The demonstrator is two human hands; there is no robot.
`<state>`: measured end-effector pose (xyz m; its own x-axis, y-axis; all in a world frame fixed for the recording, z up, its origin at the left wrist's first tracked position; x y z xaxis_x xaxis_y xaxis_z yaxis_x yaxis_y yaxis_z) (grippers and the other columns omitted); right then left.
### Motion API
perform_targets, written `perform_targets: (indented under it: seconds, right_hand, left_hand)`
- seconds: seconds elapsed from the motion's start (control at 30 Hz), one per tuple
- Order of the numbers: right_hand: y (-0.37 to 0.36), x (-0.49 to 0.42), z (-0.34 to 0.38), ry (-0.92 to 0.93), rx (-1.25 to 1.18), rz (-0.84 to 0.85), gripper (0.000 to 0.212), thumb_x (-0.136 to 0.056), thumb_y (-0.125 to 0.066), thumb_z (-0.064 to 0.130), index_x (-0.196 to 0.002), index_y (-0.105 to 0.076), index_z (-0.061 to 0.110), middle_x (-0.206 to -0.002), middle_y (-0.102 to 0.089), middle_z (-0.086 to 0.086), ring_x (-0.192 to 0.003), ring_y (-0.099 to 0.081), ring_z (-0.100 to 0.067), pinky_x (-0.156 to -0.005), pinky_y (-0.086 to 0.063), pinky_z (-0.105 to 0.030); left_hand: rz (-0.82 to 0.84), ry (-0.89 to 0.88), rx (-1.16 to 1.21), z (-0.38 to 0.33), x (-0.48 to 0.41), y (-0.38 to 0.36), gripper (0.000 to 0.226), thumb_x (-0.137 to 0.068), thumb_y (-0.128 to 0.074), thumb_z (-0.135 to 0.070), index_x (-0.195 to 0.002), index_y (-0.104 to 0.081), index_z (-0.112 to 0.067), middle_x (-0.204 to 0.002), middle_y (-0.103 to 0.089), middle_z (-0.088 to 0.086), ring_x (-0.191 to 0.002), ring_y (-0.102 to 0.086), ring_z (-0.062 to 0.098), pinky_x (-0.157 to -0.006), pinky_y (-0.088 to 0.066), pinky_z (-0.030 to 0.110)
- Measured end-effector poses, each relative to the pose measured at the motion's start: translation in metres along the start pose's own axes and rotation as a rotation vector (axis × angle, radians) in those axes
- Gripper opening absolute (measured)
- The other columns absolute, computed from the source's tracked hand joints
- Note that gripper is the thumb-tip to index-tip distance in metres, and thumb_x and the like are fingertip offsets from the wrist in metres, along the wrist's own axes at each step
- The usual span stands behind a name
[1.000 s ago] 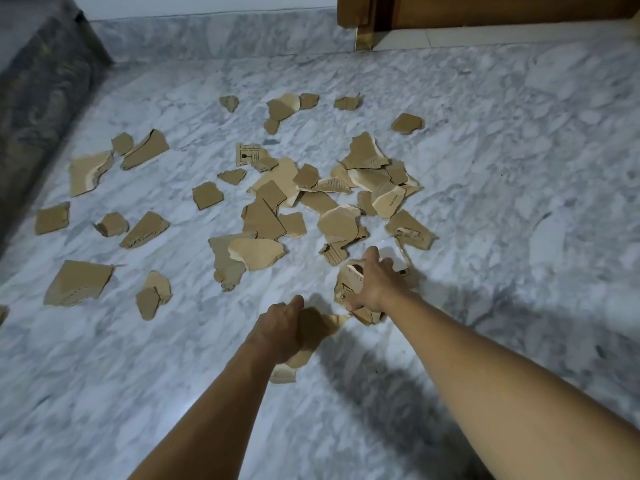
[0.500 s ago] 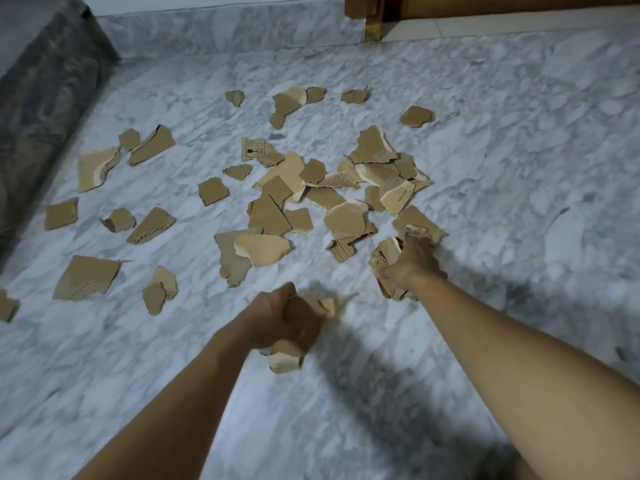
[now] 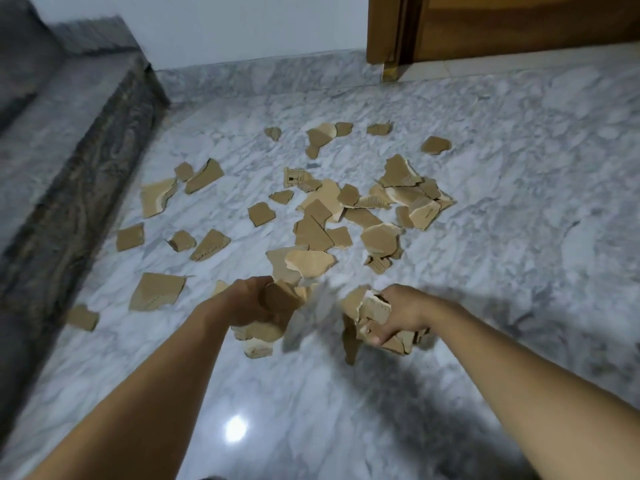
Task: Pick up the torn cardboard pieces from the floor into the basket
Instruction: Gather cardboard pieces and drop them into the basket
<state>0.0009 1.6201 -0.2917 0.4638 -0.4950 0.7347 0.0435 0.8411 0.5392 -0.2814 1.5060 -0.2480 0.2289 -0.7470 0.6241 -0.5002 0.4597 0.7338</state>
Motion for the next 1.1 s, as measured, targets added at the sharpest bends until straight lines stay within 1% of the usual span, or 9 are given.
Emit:
perform_targets:
  seconds: [0.07,0.2,0.27,0.37,0.57,0.67,0.87,0.97,1.1]
  right_hand:
    - [-0.018,-0.004,0.028,0.021,0.101,0.007,0.067,-0.053,-0.093,0.050,-0.100,-0.056,0.020,-0.099,-0.062,0.002,-0.088,-0.062,-0.018,-0.080,-0.058,-0.040]
    - [-0.055,-0.033,0.048,0.035,0.284,-0.019,0.092,-0.047,-0.086,0.062,-0.123,-0.055,0.020,-0.126,-0.035,0.001,-0.114,-0.043,-0.027,-0.091,-0.052,-0.047]
    - [-0.068,-0.047,0.048,0.036,0.292,-0.079,0.078,-0.060,-0.084,0.054,-0.124,-0.055,0.020,-0.132,-0.028,0.002,-0.121,-0.034,-0.029,-0.093,-0.048,-0.046]
    - [-0.080,-0.055,0.048,0.040,0.328,-0.172,0.063,-0.076,-0.079,0.037,-0.130,-0.050,0.020,-0.131,-0.031,-0.002,-0.123,-0.032,-0.028,-0.091,-0.045,-0.043]
    - [-0.089,-0.055,0.048,0.023,0.297,-0.221,0.075,-0.070,-0.083,0.047,-0.127,-0.041,0.024,-0.128,-0.042,-0.003,-0.120,-0.042,-0.030,-0.087,-0.043,-0.045]
    - [-0.087,-0.047,0.045,0.010,0.205,-0.202,0.074,-0.066,-0.086,0.047,-0.117,-0.037,0.027,-0.121,-0.047,-0.002,-0.110,-0.054,-0.029,-0.073,-0.040,-0.037]
    - [-0.083,-0.026,0.028,-0.064,-0.013,-0.182,0.080,-0.055,-0.088,0.056,-0.107,-0.030,0.038,-0.101,-0.055,0.004,-0.092,-0.056,-0.021,-0.070,-0.046,-0.035]
    - [-0.073,-0.008,0.023,-0.093,-0.161,-0.160,0.101,-0.045,-0.091,0.061,-0.126,-0.034,0.042,-0.119,-0.057,0.009,-0.105,-0.056,-0.013,-0.082,-0.049,-0.029]
    - [-0.043,0.011,0.033,-0.153,-0.063,-0.041,0.072,-0.055,-0.094,0.053,-0.103,-0.048,0.025,-0.095,-0.054,0.011,-0.082,-0.052,-0.007,-0.064,-0.040,-0.021]
  left_hand:
    - [0.004,-0.020,0.000,0.010,-0.001,0.001,0.063,-0.082,-0.077,-0.029,-0.137,-0.048,-0.022,-0.128,-0.060,0.006,-0.107,-0.055,0.022,-0.082,-0.037,0.026]
    - [-0.017,-0.094,-0.018,0.021,-0.032,0.004,0.061,-0.078,-0.077,-0.031,-0.131,-0.047,-0.025,-0.124,-0.057,0.007,-0.102,-0.053,0.020,-0.082,-0.042,0.030]
    - [-0.014,-0.115,-0.022,0.025,-0.058,0.006,0.065,-0.074,-0.078,-0.035,-0.129,-0.045,-0.028,-0.121,-0.048,0.009,-0.107,-0.053,0.027,-0.088,-0.048,0.035]
    - [-0.004,-0.152,-0.039,0.025,-0.098,0.004,0.077,-0.074,-0.078,-0.037,-0.139,-0.038,-0.026,-0.130,-0.027,0.012,-0.116,-0.047,0.038,-0.103,-0.045,0.040]
    - [-0.164,-0.118,-0.395,0.021,-0.143,-0.020,0.082,-0.068,-0.073,-0.067,-0.132,-0.044,-0.025,-0.152,-0.011,0.007,-0.136,-0.023,0.039,-0.104,-0.034,0.054]
    - [-0.127,-0.156,-0.321,0.022,-0.150,-0.017,0.080,-0.065,-0.077,-0.065,-0.126,-0.047,-0.022,-0.149,-0.023,0.006,-0.131,-0.028,0.037,-0.102,-0.041,0.052]
    - [-0.118,-0.212,-0.242,0.020,-0.142,-0.012,0.092,-0.052,-0.084,-0.065,-0.114,-0.033,-0.021,-0.106,-0.055,0.003,-0.092,-0.059,0.026,-0.076,-0.051,0.043]
    - [-0.117,-0.275,-0.200,0.022,-0.132,-0.014,0.091,-0.049,-0.086,-0.063,-0.114,-0.039,-0.018,-0.099,-0.055,0.001,-0.079,-0.060,0.027,-0.068,-0.051,0.039]
    - [-0.069,-0.232,-0.193,0.027,-0.117,-0.006,0.058,-0.058,-0.081,-0.065,-0.077,-0.060,-0.014,-0.081,-0.064,0.006,-0.075,-0.057,0.020,-0.064,-0.047,0.033]
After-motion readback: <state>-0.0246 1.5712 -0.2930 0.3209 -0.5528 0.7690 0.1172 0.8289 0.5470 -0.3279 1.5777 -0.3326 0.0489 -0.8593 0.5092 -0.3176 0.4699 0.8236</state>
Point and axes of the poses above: each hand's wrist, its own x-axis away from the middle knuckle, its own y-axis out of the back of the hand, z = x × y, the point moved 1 cm from there along -x, towards the middle knuckle
